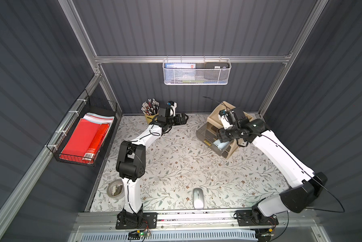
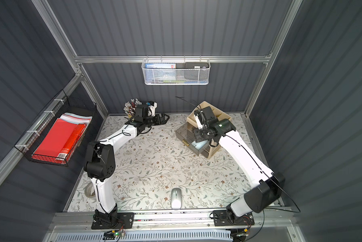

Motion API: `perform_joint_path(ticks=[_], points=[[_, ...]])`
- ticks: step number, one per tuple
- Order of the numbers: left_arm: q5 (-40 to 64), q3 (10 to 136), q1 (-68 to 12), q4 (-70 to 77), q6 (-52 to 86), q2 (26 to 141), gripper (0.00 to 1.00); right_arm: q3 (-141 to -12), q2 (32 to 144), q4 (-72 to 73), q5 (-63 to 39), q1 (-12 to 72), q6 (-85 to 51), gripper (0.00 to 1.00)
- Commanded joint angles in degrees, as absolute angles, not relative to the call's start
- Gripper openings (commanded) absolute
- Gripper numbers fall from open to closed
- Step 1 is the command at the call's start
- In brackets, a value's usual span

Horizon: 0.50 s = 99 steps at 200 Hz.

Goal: Take the mice out of the drawer
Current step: Adjust the storage box at the center of the board.

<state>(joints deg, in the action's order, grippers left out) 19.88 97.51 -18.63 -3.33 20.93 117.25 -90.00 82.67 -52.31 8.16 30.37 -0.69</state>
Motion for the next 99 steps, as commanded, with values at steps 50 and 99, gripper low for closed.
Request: perform_joint_path(ticks=[50,99], points=[[19.5,133.7,-24.8,-31.1,-3.6,132.2,0.99,-78.4,66.3,-44.4,26.5,24.5,-14.8,0.76],[16.9,129.6,-24.9,-19.7,0.7,133.1,0.99,-66.2,59.5,-34.9,28.5,7.3,-22.4,0.78]])
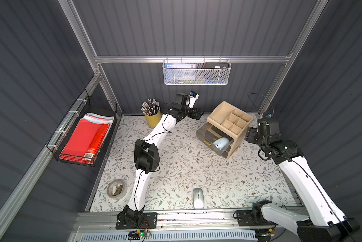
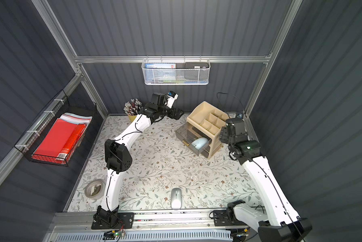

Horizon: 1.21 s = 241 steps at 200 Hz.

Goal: Take the mice out of the drawer
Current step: Adjust the storage box at the center of the board.

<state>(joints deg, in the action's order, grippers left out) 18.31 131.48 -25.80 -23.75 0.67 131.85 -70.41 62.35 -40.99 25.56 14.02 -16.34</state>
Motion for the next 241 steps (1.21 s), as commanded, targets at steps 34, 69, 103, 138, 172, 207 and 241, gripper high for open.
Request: perform_joint_path(ticks=[34,69,103,138,172,207,241], points=[[19.7,131.4,-25.0,-10.0,5.9,136.8,0.99,-61.6,62.5,-27.5,19.1,-3.9,-24.7,0.77],[25.7,138.0,-27.0,-9.0,6.8,142.9,0.99,-64.2,72.7,-22.9,13.3,-6.3,-25.8,0.76],[27.7,134.1,-29.8,-5.8,6.9,142.4,0.99,-67.7,80.9,-21.6,1.6,-5.9,-27.5,0.75],[24.8,126.1,-30.8,-5.2,6.4,138.0,0.99,-67.1,84.8,-18.5,0.8,-0.5,-29.2,0.74],[16.8,105.9,-30.8,-4.3,6.5,125.5,0.99,-68.6,90.2,-16.3,-2.4,3.3,-28.6,0.76],[9.6,82.7,-30.8,1.3,11.8,109.6,0.99,-73.5,97.3,-12.5,-10.7,6.7,-25.2,0.77],[8.0,63.2,-31.2,8.8,19.9,96.4,0.99,-86.8,106.6,-17.8,-19.3,9.8,-18.4,0.77]])
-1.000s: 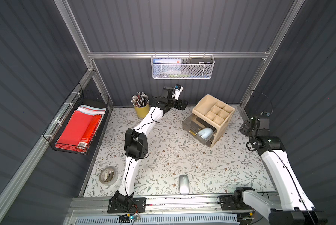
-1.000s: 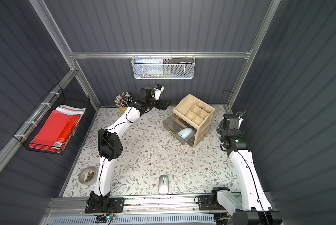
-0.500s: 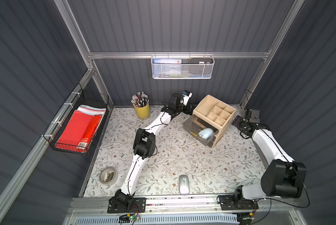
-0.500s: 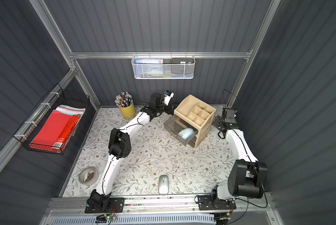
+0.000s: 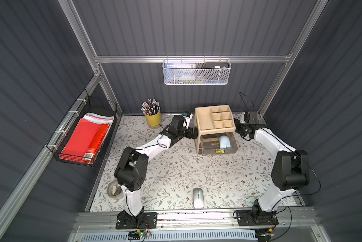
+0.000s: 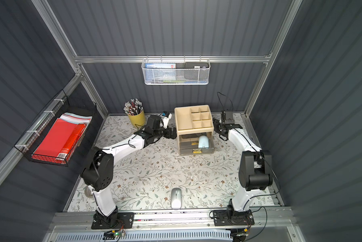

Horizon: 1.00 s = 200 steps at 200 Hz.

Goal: Take the mice out of the drawer
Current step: Adjust the storage box at the center of the board.

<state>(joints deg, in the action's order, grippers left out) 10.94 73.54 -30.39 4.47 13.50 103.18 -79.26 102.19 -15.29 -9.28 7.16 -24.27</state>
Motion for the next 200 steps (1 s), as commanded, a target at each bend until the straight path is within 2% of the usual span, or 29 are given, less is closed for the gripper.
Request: perform_joint_path(ticks=[1,30,56,89,105,131,145,166,200], points=[[8.1,62.7,-31.2,9.1,20.2,96.1,0.99,-87.2,106.8,-18.0,-19.3,9.9,-18.2,0.77],[8.4,53.3,-32.0,13.4,24.3,89.4,0.99,-99.8,112.4,-25.3,-15.6,10.4,-14.3,0.78],[6.3,49.9,-32.1,13.7,25.1,85.6,0.99,-113.1,115.8,-33.5,3.2,9.3,-10.8,0.79],[4.0,48.6,-32.1,12.2,24.0,84.1,0.99,-128.6,116.1,-40.8,15.6,7.6,-5.0,0.82],[2.8,47.9,-32.1,11.5,23.6,83.7,0.99,-130.8,113.0,-44.9,11.3,7.6,-2.5,0.84],[1.4,48.2,-32.1,10.8,22.8,83.9,0.99,-130.0,108.0,-57.3,-5.0,9.1,-0.2,0.82],[1.2,49.1,-32.1,10.4,22.4,84.3,0.99,-122.9,102.6,-59.7,-6.6,12.8,0.8,0.82],[1.5,49.6,-32.1,10.6,22.0,84.6,0.99,-106.3,91.8,-54.8,-8.7,18.6,1.1,0.82],[1.3,49.6,-32.1,10.4,21.8,84.7,0.99,-95.9,84.1,-55.2,-14.1,23.4,0.9,0.83]])
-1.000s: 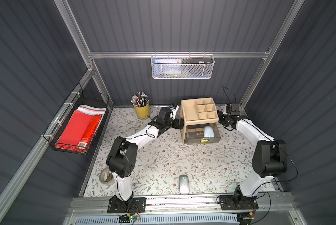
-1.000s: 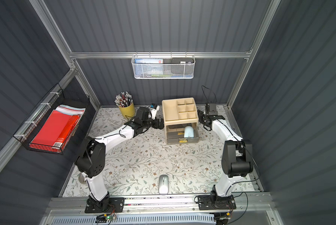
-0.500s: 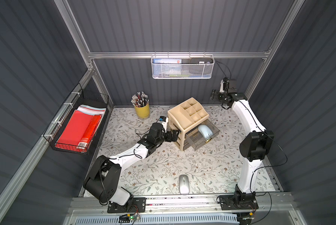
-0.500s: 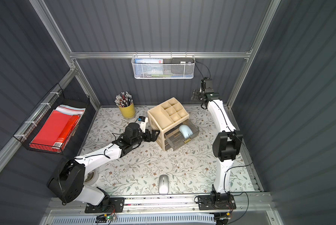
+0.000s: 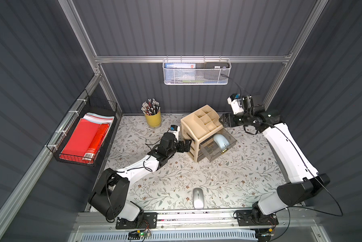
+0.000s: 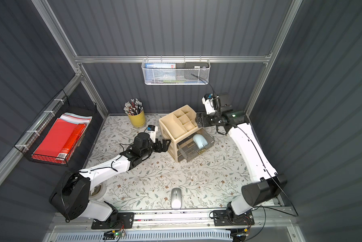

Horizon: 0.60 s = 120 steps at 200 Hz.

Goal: Take the mice out of the drawer
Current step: Pick up the mouse from the drawer.

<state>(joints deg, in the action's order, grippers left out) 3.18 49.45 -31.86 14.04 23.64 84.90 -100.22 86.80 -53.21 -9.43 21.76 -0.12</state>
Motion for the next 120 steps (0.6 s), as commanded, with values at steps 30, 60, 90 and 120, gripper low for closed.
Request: perform_joint_path(ticks=[30,60,90,120], points=[[0.9,49.4,-32.1,10.5,21.8,84.0,0.99,-91.5,83.1,-58.2,-13.1,27.2,1.5,0.84],[0.7,49.1,-32.1,10.5,21.6,83.7,0.99,-89.6,85.4,-60.7,-8.4,27.9,2.9,0.84],[0.1,48.8,-32.1,10.7,21.7,83.5,0.99,-91.8,87.9,-60.3,-1.8,27.7,3.3,0.84],[-0.6,48.9,-32.0,10.4,21.7,82.9,0.99,-93.7,91.0,-60.0,1.1,27.3,4.5,0.86]])
